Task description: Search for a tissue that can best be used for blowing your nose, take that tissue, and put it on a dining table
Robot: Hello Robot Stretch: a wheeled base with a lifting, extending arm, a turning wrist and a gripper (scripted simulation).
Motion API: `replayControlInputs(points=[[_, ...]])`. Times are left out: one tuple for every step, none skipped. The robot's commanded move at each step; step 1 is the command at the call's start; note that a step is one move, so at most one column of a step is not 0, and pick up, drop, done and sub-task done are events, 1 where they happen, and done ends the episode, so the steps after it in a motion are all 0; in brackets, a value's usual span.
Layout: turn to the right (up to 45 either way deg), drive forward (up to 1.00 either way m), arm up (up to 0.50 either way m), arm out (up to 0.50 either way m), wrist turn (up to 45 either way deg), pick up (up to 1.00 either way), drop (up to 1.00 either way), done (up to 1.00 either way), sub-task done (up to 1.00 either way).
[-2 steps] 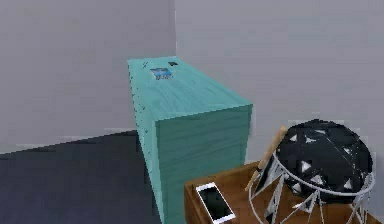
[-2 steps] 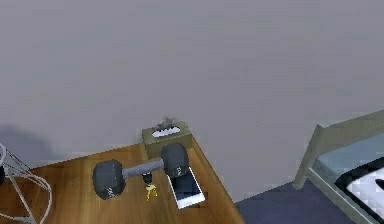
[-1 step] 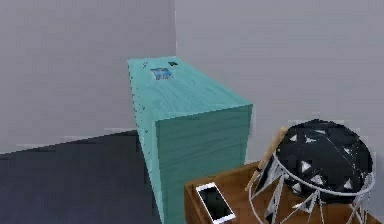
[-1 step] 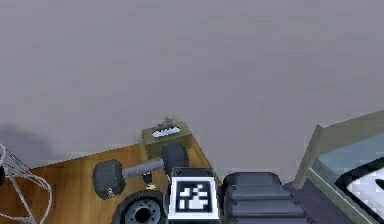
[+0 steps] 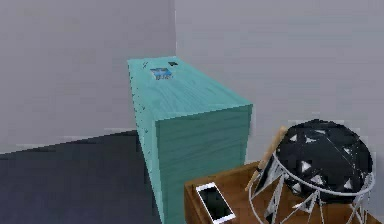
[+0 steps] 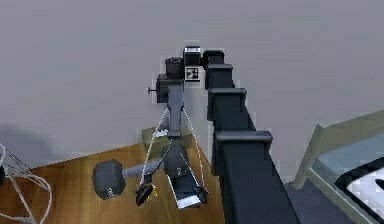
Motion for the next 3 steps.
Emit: replayControlInputs(points=[[0.0,0.0,0.0,0.0,45.0,0.0,0.0,0.0,0.0],[0.0,0.0,0.0,0.0,45.0,0.0,0.0,0.0,0.0],[0.0,0.0,0.0,0.0,42.0,0.0,0.0,0.0,0.0]])
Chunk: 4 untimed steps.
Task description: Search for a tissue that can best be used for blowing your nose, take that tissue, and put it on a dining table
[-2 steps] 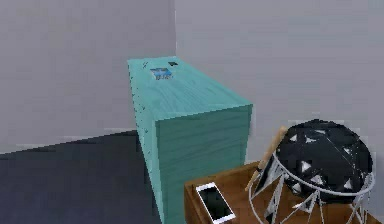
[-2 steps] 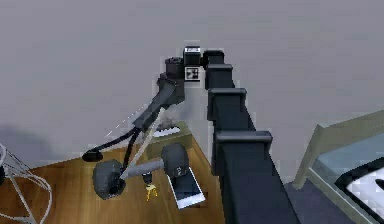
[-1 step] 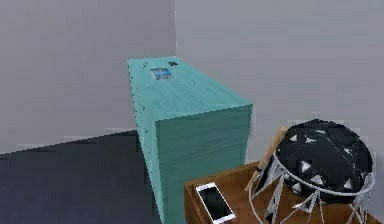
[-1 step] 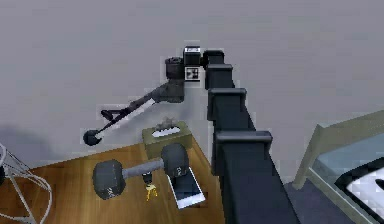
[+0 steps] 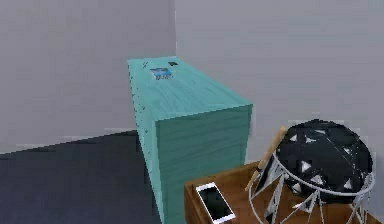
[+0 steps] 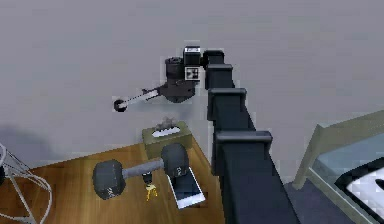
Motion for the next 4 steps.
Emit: replayControlInputs(points=[[0.0,0.0,-0.24,0.0,0.0,0.0,0.0,0.0,0.0],[0.0,0.0,0.0,0.0,0.0,1.0,0.0,0.0,0.0],[0.0,0.0,0.1,0.0,0.0,0.0,0.0,0.0,0.0],[0.0,0.0,0.14,0.0,0.0,0.0,0.0,0.0,0.0]])
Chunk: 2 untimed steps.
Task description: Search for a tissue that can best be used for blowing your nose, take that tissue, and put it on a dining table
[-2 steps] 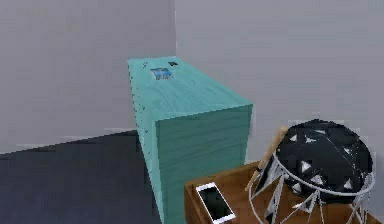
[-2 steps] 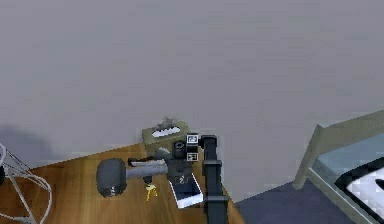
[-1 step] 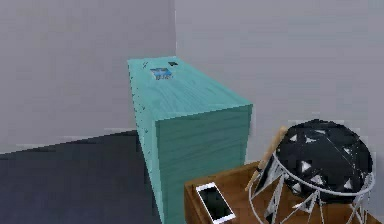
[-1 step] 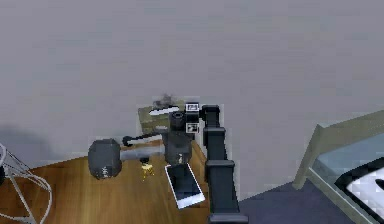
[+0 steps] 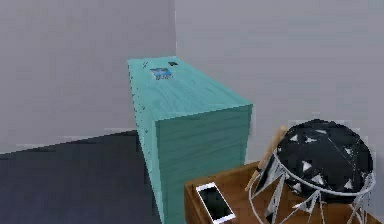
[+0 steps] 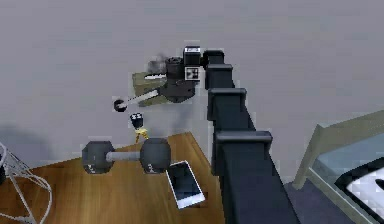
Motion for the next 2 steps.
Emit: replayControlInputs(points=[[0.0,0.0,0.0,0.0,-45.0,0.0,0.0,0.0,0.0],[0.0,0.0,0.0,0.0,-36.0,0.0,0.0,0.0,0.0]])
